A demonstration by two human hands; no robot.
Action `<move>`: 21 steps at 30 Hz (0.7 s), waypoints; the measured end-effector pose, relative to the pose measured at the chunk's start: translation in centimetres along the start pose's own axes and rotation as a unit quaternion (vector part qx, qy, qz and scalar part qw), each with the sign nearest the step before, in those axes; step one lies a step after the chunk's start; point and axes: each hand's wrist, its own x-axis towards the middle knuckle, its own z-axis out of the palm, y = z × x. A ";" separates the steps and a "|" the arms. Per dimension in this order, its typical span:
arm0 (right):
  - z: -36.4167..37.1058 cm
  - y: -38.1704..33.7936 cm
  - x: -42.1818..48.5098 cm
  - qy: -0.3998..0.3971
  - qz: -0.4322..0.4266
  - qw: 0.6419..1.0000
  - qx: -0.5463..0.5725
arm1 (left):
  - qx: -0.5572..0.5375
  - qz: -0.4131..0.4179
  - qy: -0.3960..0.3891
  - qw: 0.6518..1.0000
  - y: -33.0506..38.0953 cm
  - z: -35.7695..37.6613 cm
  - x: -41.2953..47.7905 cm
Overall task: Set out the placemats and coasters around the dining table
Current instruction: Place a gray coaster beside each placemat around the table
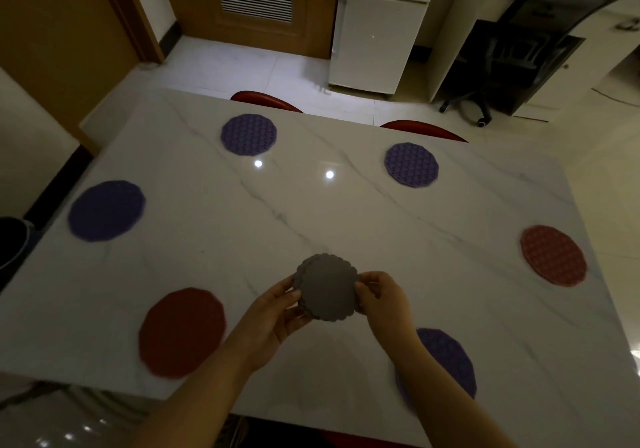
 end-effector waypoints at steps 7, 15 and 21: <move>1.3 0.5 -1.7 0.030 0.024 0.999 0.002 | 0.041 -0.013 -0.032 0.999 -0.4 -0.8 -1.6; 2.6 0.9 -2.9 0.023 0.018 0.998 -0.051 | 0.154 0.023 -0.029 0.987 -1.7 -1.2 -2.8; 3.5 1.3 -3.7 -0.029 0.006 0.991 -0.133 | 0.158 0.025 -0.025 0.987 -2.2 -1.4 -3.0</move>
